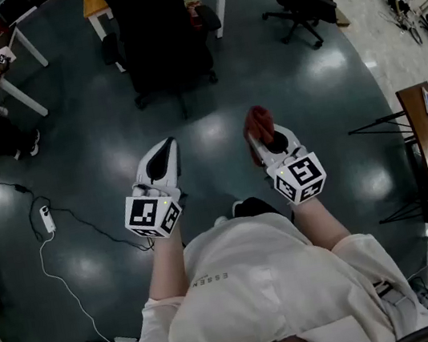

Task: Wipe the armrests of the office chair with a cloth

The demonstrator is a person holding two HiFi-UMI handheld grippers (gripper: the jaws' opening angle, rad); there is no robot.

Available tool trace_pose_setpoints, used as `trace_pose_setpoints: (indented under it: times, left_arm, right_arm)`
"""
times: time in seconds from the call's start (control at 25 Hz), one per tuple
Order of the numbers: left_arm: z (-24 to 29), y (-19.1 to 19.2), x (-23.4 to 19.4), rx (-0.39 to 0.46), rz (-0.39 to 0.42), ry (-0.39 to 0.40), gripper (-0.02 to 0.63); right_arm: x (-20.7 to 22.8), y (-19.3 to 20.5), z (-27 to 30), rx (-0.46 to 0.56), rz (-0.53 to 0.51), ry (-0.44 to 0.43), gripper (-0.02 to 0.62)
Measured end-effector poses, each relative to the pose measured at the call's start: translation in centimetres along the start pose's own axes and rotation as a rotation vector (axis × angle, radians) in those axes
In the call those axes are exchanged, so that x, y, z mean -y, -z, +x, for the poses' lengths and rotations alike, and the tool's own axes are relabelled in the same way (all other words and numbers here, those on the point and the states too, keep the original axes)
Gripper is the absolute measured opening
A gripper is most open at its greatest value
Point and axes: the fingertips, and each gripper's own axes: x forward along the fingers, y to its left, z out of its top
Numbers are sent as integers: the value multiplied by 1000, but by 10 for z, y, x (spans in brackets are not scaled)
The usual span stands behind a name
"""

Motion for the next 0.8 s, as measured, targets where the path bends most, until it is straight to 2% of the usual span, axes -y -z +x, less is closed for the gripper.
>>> trace_pose_setpoints:
  times: [0.4,0.8]
  left_arm:
    - [-3,-1,0,14,-2,17,17]
    - [-6,4,-4,10,-20,9,17]
  right_arm:
    - [-7,2,4,-7,7,-16,54]
    - [0,6,2,0,21,20,55]
